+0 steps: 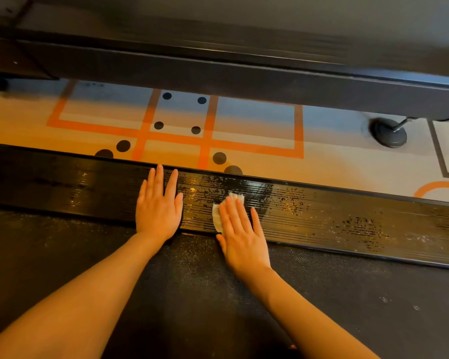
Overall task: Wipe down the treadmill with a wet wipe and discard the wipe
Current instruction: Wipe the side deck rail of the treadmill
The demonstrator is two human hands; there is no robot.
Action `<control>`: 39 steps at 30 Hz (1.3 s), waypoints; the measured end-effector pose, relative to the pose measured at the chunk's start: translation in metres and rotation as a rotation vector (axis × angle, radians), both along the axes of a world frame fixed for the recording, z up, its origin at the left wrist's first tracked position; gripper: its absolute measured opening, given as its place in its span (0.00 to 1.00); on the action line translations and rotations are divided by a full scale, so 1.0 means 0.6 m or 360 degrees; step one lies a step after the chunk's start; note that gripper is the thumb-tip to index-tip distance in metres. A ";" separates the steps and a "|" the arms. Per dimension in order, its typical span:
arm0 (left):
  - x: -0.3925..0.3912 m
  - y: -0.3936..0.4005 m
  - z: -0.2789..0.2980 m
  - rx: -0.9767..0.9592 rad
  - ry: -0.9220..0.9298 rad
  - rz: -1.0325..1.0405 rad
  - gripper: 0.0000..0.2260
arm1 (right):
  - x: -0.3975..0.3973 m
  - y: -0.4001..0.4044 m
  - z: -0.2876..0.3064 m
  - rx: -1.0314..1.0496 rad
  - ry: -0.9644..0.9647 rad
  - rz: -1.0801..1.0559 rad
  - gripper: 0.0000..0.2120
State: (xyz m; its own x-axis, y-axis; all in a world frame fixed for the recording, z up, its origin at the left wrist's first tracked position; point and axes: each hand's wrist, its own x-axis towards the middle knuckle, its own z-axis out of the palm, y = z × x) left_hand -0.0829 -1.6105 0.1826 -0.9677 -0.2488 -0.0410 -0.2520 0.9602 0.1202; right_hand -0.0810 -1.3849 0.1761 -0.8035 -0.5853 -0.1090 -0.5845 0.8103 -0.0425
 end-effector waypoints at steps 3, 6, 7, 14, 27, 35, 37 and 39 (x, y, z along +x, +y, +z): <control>0.000 0.000 0.001 0.0003 0.0010 -0.0016 0.26 | -0.005 -0.007 0.002 -0.0005 -0.0020 0.0077 0.32; -0.001 0.001 0.000 0.0003 -0.0004 -0.0001 0.26 | -0.020 0.008 0.009 -0.0041 -0.0017 0.0179 0.31; -0.002 0.001 0.000 -0.0003 -0.0012 0.0005 0.26 | -0.025 0.017 0.012 -0.0038 -0.0005 0.0232 0.30; -0.001 0.001 0.003 -0.0012 -0.0048 0.0022 0.27 | -0.051 0.059 0.012 -0.0009 0.0000 0.0438 0.28; -0.003 0.004 0.011 -0.0003 -0.0115 0.0034 0.27 | -0.018 0.004 0.014 0.0034 -0.0058 0.0151 0.28; -0.041 0.132 0.027 0.0223 -0.0045 -0.0211 0.28 | -0.033 0.109 0.025 0.0101 -0.0149 -0.0170 0.31; -0.051 0.158 0.026 0.0212 -0.0066 -0.0221 0.27 | -0.069 0.099 0.032 0.0086 -0.0190 -0.0227 0.32; -0.052 0.170 0.024 0.0185 -0.0104 -0.0228 0.27 | -0.106 0.088 0.043 0.0071 -0.0288 -0.0332 0.30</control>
State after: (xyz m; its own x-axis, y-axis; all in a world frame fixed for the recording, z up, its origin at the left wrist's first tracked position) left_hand -0.1142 -1.5084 0.1969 -0.9872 -0.0985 -0.1252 -0.1245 0.9675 0.2203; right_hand -0.1445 -1.3321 0.2019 -0.8713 -0.4006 -0.2834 -0.3909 0.9157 -0.0927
